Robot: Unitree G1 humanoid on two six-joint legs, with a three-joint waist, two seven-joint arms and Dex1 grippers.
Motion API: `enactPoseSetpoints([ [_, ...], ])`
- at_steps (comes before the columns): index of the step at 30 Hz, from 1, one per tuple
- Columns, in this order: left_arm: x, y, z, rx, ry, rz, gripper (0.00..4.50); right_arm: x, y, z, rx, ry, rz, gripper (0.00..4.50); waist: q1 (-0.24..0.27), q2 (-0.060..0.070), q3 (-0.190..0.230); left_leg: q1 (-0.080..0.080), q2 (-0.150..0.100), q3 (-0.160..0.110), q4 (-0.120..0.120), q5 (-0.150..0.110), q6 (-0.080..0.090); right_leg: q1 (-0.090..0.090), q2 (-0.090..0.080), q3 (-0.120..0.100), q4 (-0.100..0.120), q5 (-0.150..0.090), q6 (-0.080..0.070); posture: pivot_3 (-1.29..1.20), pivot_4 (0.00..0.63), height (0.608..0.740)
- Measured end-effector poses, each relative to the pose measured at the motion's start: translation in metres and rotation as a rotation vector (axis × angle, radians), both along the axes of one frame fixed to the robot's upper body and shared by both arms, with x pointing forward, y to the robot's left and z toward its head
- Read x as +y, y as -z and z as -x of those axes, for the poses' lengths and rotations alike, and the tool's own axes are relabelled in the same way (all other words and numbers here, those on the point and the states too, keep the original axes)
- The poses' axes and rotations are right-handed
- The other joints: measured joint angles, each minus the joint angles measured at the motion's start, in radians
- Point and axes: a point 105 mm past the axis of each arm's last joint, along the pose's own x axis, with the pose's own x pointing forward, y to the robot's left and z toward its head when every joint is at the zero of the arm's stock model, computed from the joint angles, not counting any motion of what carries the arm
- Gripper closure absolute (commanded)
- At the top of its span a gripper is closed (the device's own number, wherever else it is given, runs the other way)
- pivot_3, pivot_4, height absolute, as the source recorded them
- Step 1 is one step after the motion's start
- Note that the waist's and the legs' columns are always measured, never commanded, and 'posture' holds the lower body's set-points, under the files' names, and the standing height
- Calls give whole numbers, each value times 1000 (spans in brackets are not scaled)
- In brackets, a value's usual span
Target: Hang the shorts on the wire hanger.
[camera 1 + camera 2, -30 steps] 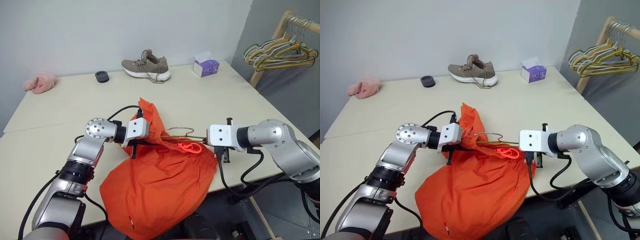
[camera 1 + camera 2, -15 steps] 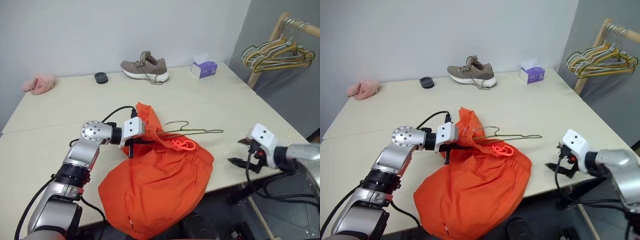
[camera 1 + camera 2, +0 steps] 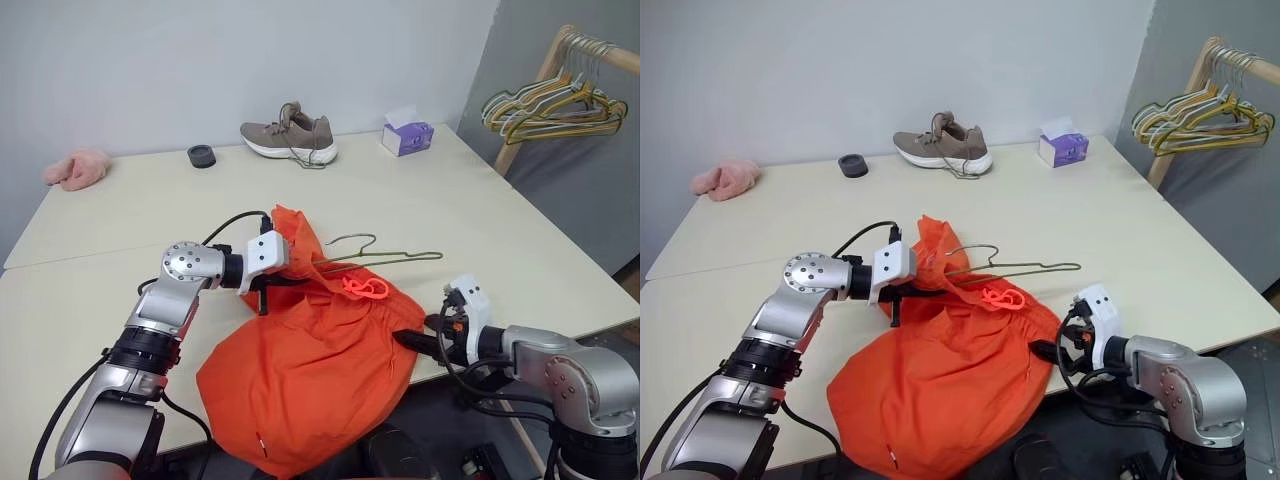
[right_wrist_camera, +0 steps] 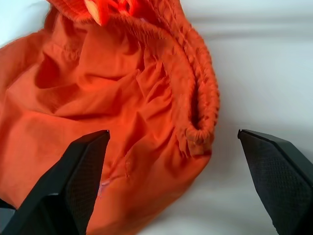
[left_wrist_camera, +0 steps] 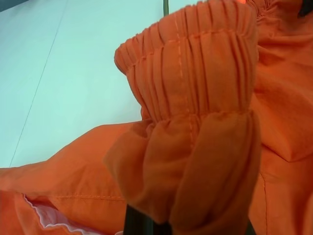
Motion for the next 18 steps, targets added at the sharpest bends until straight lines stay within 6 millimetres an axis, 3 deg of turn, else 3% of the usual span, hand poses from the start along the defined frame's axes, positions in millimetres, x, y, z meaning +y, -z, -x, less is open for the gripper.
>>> enactPoseSetpoints([
  [7,-1,-15,8,70,-27,114,4500,-4,4,-10,-131,-32,143,3175,0,0,0,0,0,0,0,0,0,0,4,1,0,-1,2,-270,48,740],
  [11,9,-21,21,183,-42,153,4500,-11,2,-20,-203,-27,186,4483,0,0,0,0,0,1,0,0,0,0,5,1,-1,-1,3,-264,48,740],
  [18,21,-29,42,295,27,118,4500,-38,-20,-43,-298,-2,231,4483,9,0,0,0,1,1,-1,0,0,1,6,1,-3,-2,2,-264,48,740],
])
